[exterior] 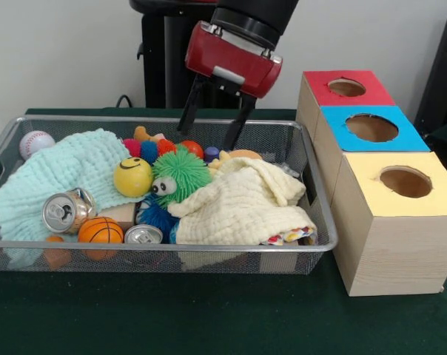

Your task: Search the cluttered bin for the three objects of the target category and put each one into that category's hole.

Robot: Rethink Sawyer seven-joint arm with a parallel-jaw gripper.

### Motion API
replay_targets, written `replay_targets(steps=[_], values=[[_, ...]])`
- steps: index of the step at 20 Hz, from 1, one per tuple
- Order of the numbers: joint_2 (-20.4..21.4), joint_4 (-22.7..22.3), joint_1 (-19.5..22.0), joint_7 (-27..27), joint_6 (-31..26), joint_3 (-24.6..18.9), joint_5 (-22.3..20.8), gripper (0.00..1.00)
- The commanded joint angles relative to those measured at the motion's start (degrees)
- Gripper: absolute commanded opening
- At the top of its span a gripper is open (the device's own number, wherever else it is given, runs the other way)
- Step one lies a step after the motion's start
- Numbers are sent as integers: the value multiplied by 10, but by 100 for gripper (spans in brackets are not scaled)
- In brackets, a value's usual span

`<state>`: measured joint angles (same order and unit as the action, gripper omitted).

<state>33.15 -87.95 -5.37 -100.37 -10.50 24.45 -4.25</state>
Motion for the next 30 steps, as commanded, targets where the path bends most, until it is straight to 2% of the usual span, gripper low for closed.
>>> replay_targets(steps=[1, 4, 9, 15, 20, 26, 30], values=[[-63, -12, -19, -97, 62, 35, -28, 100], [-84, -12, -31, -103, 62, 67, -17, 100], [-129, -14, -35, -117, 110, 121, 5, 100], [-130, -12, 10, -88, 111, 91, -4, 100], [-138, -15, 26, -84, 119, 83, -7, 100], [-135, -27, 66, -70, 115, 40, -24, 100], [-149, -28, 81, -72, 120, 34, -24, 100]])
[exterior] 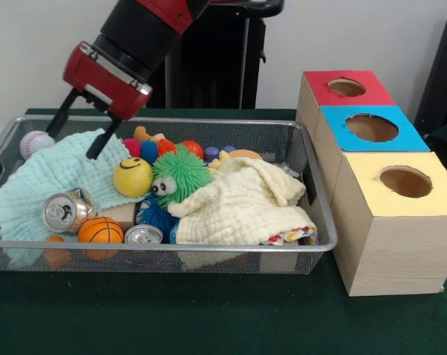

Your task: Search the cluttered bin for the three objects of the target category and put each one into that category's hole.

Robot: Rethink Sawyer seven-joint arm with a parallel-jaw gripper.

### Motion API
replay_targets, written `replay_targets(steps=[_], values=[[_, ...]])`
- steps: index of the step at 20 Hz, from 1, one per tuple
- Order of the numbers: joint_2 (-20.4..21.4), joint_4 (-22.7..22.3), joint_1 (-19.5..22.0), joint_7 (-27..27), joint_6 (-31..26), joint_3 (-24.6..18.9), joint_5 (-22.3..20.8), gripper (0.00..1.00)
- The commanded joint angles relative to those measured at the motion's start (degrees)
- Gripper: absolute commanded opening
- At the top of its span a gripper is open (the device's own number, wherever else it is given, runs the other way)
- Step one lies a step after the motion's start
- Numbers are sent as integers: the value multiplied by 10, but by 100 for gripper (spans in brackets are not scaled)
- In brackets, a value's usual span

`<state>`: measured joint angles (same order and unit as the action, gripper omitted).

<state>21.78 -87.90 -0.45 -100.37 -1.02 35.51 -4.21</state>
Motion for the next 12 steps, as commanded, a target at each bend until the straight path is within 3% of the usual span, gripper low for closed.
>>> replay_targets(steps=[1, 8, 12], values=[[-41, -28, 38, -74, 35, -80, -26, 100], [-57, -32, 63, -72, 59, -103, -35, 100], [-51, -45, 119, -67, 71, -175, -61, 100]])
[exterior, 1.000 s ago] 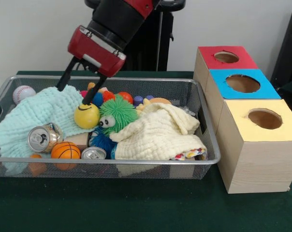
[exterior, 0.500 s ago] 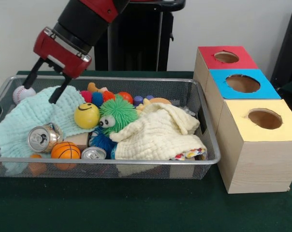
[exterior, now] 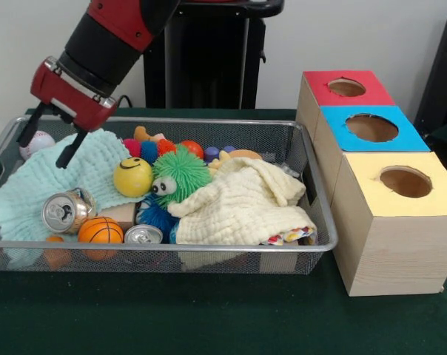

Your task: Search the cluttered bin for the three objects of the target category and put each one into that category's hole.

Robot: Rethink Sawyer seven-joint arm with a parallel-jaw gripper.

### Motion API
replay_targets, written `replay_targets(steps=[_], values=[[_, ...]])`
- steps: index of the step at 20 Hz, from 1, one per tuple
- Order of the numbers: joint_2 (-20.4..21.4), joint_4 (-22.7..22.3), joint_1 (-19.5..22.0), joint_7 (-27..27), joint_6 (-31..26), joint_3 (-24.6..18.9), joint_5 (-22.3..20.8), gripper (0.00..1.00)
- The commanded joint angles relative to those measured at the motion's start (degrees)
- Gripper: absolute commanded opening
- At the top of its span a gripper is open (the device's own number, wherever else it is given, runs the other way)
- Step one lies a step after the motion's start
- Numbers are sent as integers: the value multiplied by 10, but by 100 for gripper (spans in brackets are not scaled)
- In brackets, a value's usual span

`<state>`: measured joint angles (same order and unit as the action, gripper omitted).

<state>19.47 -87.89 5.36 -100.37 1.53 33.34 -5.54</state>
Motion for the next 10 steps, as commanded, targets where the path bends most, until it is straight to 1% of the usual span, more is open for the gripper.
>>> replay_targets(steps=[1, 3, 7, 10], values=[[-22, -52, 85, -66, 46, -185, -58, 100], [-22, -55, 93, -69, 47, -197, -64, 100], [-29, -55, 86, -80, 50, -190, -62, 100], [-44, -45, 84, -82, 59, -186, -61, 100]])
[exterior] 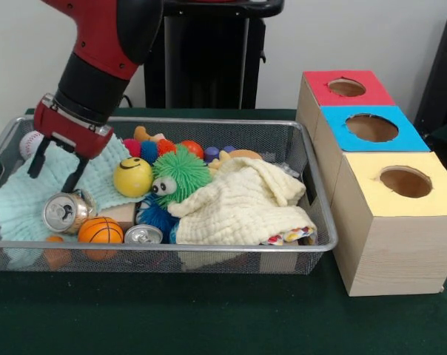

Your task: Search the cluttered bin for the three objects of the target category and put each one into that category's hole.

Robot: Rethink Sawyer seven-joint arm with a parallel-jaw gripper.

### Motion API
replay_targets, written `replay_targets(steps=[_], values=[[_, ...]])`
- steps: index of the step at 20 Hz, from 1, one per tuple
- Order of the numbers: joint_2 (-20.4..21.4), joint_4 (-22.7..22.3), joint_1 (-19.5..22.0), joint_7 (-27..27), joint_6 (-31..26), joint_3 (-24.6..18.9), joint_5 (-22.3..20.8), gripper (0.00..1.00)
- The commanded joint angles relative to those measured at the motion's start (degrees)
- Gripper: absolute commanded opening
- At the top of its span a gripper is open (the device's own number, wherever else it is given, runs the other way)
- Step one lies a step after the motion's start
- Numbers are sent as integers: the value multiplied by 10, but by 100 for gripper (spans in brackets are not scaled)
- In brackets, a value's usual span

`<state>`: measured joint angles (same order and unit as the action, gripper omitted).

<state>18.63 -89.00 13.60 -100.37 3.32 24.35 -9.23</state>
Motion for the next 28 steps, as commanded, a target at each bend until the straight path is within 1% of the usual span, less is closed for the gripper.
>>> replay_targets(steps=[1, 9, 14, 15, 18, 20, 23, 25, 26, 27, 28], values=[[-42, -29, -2, -83, 44, -90, -21, 100], [-73, -4, -24, -84, 49, -58, -3, 100], [-78, 10, -13, -72, 46, -71, -13, 100], [-76, 11, -9, -69, 54, -76, -21, 0], [-66, 7, -2, -66, 53, -90, -30, 0], [-59, 6, -7, -67, 48, -92, -29, 0], [-58, 13, -35, -68, 47, -69, -20, 0], [-35, 3, -48, -68, 38, -64, -19, 0], [-24, -2, -46, -67, 36, -70, -23, 0], [-3, -13, -42, -64, 19, -82, -28, 0], [8, -17, -44, -61, 9, -85, -30, 0]])
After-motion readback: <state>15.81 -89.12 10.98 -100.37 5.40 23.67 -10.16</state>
